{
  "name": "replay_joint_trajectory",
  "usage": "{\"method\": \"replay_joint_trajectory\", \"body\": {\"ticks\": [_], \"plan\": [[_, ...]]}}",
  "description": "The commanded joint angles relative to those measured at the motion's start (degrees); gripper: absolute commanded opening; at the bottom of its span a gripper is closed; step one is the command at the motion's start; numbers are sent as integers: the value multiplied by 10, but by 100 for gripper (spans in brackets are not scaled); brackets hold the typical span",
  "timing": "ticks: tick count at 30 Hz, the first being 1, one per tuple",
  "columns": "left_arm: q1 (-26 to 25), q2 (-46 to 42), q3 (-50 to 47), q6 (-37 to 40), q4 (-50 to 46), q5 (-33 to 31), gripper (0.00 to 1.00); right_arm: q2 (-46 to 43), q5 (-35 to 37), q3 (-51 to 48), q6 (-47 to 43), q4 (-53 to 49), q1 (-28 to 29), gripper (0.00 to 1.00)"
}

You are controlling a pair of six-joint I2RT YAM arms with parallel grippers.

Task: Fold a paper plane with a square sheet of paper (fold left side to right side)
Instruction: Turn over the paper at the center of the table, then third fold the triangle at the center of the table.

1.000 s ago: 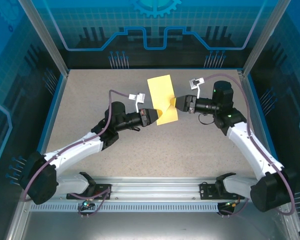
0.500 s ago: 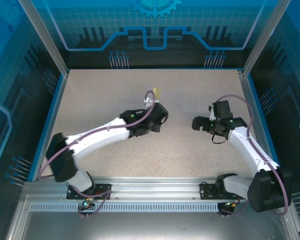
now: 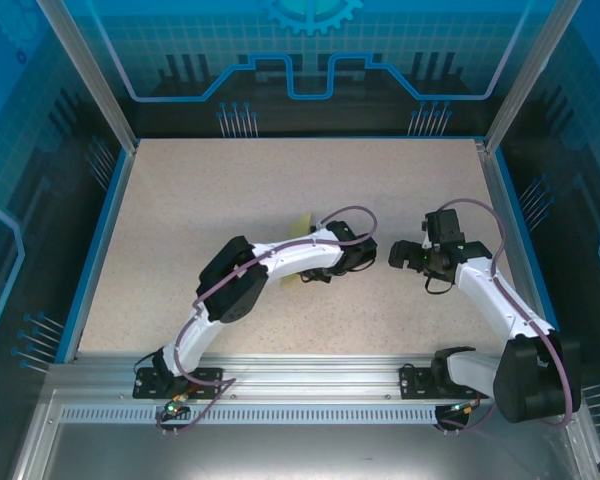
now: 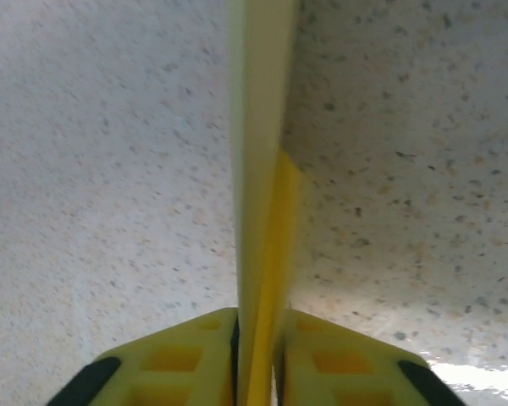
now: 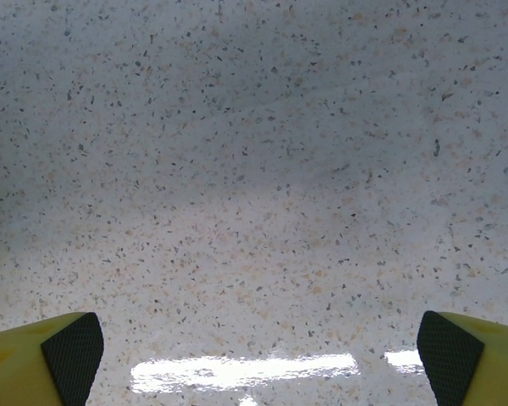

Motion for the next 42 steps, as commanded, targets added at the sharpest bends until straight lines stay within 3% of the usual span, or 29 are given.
{"method": "replay_joint_trajectory", "body": {"ticks": [1, 4, 9, 12, 16, 21, 28, 34, 42], "plan": [[-3, 28, 50, 17, -26, 56, 26, -4, 14, -7, 6, 2, -12, 99], [-1, 43, 89, 43, -7, 101, 36, 0, 14, -8, 10, 3, -16, 99], [12, 5, 101, 81, 53, 187, 60, 13, -23, -5, -7, 12, -18, 100], [31, -64, 44, 95, 131, 259, 71, 17, -68, -2, -18, 31, -19, 100], [68, -190, -94, 88, 253, 309, 80, 37, -199, 10, -34, 81, -11, 99], [144, -349, -311, 65, 427, 378, 86, 120, -301, 58, -5, 150, 48, 95], [249, -480, -526, 23, 606, 484, 91, 292, -324, 183, 51, 235, 134, 88], [290, -513, -595, 4, 650, 524, 92, 415, -334, 294, 59, 229, 167, 87], [295, -520, -606, 8, 643, 522, 92, 488, -337, 348, 72, 218, 182, 87]]}}
